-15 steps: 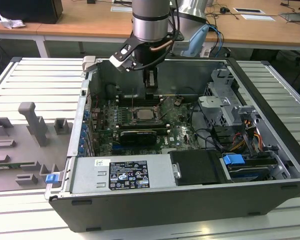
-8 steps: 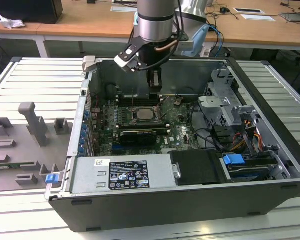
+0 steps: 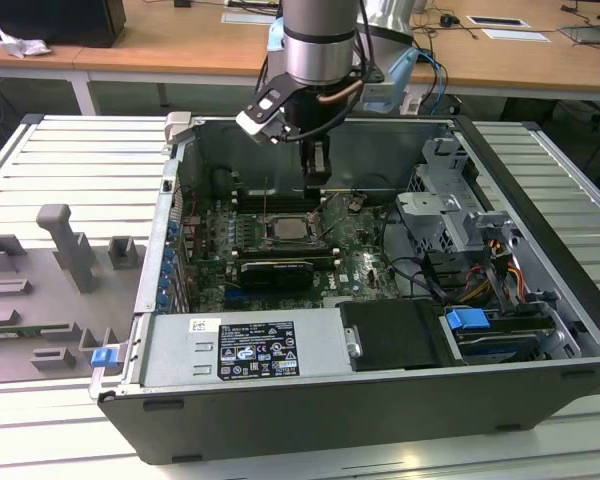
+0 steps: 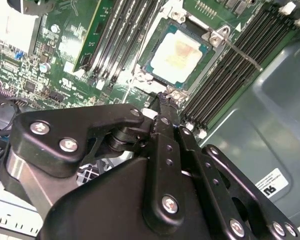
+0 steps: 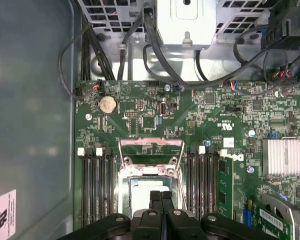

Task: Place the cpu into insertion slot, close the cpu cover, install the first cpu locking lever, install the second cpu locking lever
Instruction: 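Close the cpu cover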

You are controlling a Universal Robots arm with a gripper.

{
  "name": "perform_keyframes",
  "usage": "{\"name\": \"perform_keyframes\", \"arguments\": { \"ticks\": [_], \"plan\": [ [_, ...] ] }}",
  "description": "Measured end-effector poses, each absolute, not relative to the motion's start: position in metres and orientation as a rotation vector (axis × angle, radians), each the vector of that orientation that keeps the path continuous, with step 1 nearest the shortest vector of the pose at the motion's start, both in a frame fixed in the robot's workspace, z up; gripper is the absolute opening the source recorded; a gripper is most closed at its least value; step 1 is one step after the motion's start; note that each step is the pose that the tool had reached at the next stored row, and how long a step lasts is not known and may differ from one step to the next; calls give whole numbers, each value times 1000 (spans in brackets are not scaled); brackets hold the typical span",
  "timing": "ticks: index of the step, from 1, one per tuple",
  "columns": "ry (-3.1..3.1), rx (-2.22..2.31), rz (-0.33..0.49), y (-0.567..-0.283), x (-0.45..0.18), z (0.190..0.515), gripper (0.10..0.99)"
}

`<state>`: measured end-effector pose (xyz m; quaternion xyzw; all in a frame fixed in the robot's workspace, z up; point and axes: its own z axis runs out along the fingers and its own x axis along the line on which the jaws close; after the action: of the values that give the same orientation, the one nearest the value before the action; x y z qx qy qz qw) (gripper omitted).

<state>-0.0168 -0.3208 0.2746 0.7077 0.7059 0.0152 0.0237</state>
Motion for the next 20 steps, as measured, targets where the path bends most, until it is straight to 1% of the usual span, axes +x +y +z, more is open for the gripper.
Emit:
{"name": "perform_keyframes", "arguments": {
  "ticks": [20],
  "plan": [
    [2185,2190,47,-321,15,274,106]
  ]
}}
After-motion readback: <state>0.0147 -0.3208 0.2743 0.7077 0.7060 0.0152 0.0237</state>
